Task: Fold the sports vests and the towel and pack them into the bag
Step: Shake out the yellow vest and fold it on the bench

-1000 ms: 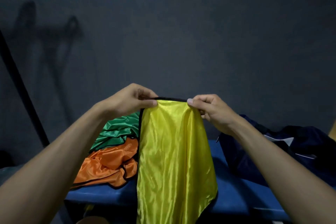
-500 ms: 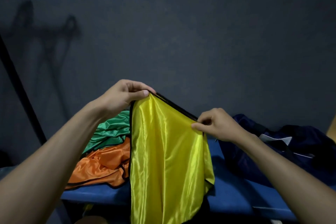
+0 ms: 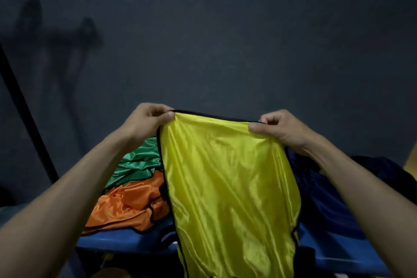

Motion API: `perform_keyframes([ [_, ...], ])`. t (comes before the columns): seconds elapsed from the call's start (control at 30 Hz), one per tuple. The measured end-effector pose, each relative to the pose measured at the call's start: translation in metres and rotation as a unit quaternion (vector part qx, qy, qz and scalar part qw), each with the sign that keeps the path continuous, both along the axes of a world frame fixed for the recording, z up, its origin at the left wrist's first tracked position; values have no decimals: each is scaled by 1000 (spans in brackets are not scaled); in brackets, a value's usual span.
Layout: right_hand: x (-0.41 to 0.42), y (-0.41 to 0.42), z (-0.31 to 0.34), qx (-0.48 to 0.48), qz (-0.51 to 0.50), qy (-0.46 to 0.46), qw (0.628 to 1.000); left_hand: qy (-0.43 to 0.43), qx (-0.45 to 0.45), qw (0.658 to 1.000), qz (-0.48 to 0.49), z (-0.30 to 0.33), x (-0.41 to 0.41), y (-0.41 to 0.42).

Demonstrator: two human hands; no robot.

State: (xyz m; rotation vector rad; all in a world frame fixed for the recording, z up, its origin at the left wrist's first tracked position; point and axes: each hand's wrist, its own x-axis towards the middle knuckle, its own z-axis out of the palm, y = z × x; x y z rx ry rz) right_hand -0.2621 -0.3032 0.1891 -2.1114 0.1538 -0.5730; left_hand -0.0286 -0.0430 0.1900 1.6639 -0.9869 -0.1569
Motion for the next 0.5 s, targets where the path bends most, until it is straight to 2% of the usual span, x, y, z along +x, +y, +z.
perform_keyframes([
  [0.1, -5, -5, -18, -49, 30, 42, 997, 5, -61, 996, 71, 5, 0, -4],
  [0.17, -3, -14, -31, -172, 5, 61, 983, -17, -77, 993, 88, 5, -1, -6],
  [0.23, 0, -28, -40, -358, -43, 68, 930, -38, -91, 990, 97, 3, 0, -8],
  [0.3, 0, -38, -44, -472, -77, 71, 875, -56, -98, 988, 106, 2, 2, -8],
  [0.43, -1, -41, -43, -522, -127, 81, 840, -103, -57, 986, 115, -4, 4, -4],
  [0.47, 0, -41, -45, -523, -139, 75, 838, -106, -47, 987, 115, -6, 4, -3],
  [0.5, 0, -41, -46, -499, -147, 52, 853, -106, -39, 987, 114, -7, 5, -2],
])
